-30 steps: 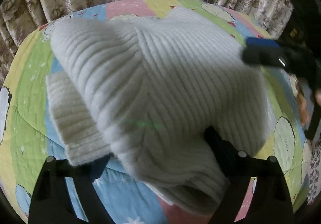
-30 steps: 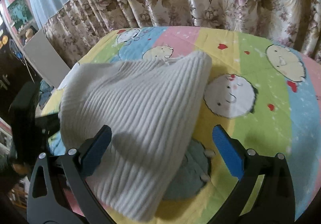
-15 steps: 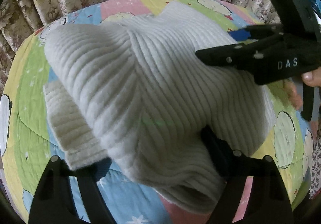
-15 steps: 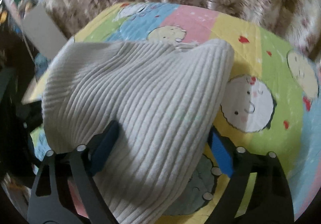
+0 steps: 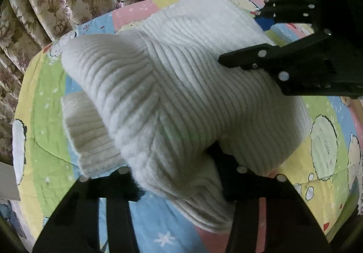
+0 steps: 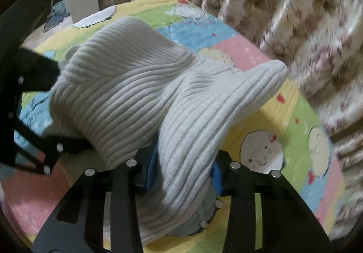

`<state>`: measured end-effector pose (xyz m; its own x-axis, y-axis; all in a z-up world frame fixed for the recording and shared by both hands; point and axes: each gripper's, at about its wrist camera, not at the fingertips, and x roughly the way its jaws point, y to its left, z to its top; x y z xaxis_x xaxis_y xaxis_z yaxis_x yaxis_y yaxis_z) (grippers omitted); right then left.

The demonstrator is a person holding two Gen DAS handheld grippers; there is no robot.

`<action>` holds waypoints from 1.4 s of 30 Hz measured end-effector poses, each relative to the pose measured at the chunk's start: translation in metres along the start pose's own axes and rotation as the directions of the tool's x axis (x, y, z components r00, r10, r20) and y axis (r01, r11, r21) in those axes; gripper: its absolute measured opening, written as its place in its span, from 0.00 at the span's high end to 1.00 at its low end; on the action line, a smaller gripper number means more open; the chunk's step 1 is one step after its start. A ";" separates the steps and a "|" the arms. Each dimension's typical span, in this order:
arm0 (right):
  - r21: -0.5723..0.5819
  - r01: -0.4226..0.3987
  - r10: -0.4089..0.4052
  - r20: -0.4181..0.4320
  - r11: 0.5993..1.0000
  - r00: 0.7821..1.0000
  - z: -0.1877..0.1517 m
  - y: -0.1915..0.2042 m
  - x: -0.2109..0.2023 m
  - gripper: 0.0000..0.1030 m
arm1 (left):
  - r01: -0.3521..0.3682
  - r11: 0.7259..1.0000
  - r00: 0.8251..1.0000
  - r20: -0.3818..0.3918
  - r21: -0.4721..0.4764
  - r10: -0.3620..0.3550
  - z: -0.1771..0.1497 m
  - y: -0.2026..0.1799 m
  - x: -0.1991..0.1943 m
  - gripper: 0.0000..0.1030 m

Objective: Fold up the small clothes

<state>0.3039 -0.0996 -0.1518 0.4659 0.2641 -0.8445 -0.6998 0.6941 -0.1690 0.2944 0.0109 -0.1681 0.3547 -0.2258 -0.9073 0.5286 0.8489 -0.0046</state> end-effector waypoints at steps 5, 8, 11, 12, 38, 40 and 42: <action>-0.033 0.014 -0.012 0.063 0.999 0.998 0.000 0.002 -0.030 0.63 | -0.028 0.999 1.000 -0.013 0.023 0.028 0.002 -0.012 -0.016 0.58; -0.045 0.019 -0.015 0.081 0.999 0.997 -0.010 0.001 -0.052 0.63 | -0.046 0.997 0.999 -0.012 0.061 0.047 0.003 -0.035 -0.034 0.58; -0.048 0.026 -0.022 0.096 0.999 0.995 -0.030 -0.003 -0.077 0.63 | -0.057 0.994 0.998 -0.002 0.088 0.058 0.006 -0.061 -0.052 0.58; -0.046 0.028 -0.023 0.098 0.999 0.995 -0.036 -0.005 -0.084 0.63 | -0.061 0.993 0.998 0.000 0.098 0.062 0.007 -0.074 -0.057 0.58; 0.177 0.027 -0.039 0.063 0.984 0.997 -0.173 -0.040 -0.111 0.35 | -0.011 0.996 1.000 0.015 0.091 0.010 -0.011 -0.192 -0.026 0.39; 0.213 0.004 -0.027 0.105 0.977 0.994 -0.177 -0.043 -0.130 0.21 | -0.003 0.997 0.999 0.034 0.079 0.001 -0.015 -0.195 -0.040 0.25; 0.266 -0.023 -0.015 0.140 0.964 0.990 -0.183 -0.043 -0.151 0.10 | -0.003 0.997 0.996 0.094 0.077 -0.004 -0.021 -0.195 -0.062 0.15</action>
<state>0.1645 -0.2916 -0.1106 0.5475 0.3447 -0.7625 -0.5407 0.8412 -0.0080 0.1530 -0.1300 -0.1197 0.4236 -0.2730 -0.8637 0.5849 0.8105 0.0307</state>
